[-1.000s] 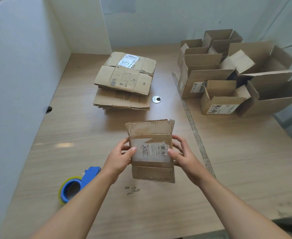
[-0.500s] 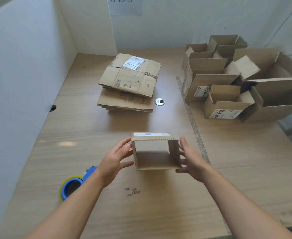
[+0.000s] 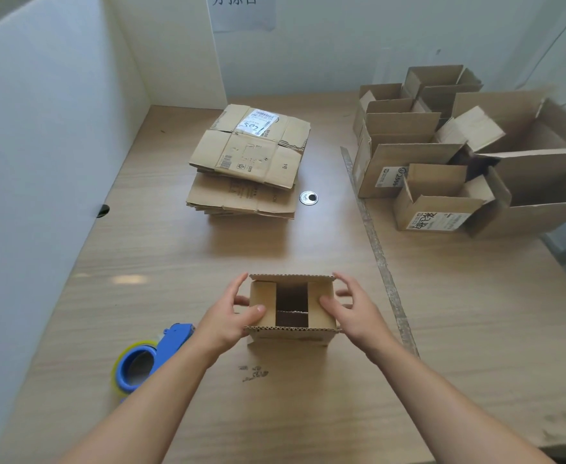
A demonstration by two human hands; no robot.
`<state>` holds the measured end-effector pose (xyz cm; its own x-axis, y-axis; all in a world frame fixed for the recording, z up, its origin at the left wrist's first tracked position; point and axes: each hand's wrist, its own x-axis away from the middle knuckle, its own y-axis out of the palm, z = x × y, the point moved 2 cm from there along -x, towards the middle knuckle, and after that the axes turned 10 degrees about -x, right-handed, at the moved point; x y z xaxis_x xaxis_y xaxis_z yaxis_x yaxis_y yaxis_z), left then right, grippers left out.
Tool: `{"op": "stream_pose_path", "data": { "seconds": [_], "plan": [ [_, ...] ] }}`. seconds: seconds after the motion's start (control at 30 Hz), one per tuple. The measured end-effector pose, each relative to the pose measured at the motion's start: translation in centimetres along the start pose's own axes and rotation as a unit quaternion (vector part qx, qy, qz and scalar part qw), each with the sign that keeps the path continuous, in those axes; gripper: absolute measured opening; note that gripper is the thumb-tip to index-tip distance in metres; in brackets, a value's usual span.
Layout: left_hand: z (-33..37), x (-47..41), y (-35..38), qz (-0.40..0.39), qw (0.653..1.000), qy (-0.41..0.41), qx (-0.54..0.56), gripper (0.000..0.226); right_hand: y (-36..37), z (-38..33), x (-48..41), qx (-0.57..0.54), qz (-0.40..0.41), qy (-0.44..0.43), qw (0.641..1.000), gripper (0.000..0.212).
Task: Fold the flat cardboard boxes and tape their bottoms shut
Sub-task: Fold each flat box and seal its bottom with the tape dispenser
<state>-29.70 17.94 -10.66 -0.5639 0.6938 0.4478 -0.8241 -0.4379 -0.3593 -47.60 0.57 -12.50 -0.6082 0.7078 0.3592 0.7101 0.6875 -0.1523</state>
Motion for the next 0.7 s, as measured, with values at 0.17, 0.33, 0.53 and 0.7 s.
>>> {"op": "stream_pose_path", "data": {
  "seconds": [0.17,0.33,0.53,0.7],
  "plan": [
    [0.7,-0.1,-0.8,-0.011,0.998,0.041,0.041,0.052,0.6,-0.3,-0.8,-0.018,-0.002,-0.089,0.996,0.039],
    [0.7,0.0,-2.4,-0.102,0.990,0.092,-0.021,0.078,0.2,-0.3,-1.3,-0.095,-0.062,-0.020,0.993,0.034],
    [0.1,-0.5,-1.5,0.053,0.977,0.143,-0.146,0.036,0.0,-0.7,-1.0,-0.134,-0.110,0.013,0.985,0.024],
    [-0.5,-1.6,0.1,0.095,0.963,0.127,-0.217,0.028,0.3,-0.6,-1.6,0.033,-0.078,-0.069,0.994,0.036]
  ]
}}
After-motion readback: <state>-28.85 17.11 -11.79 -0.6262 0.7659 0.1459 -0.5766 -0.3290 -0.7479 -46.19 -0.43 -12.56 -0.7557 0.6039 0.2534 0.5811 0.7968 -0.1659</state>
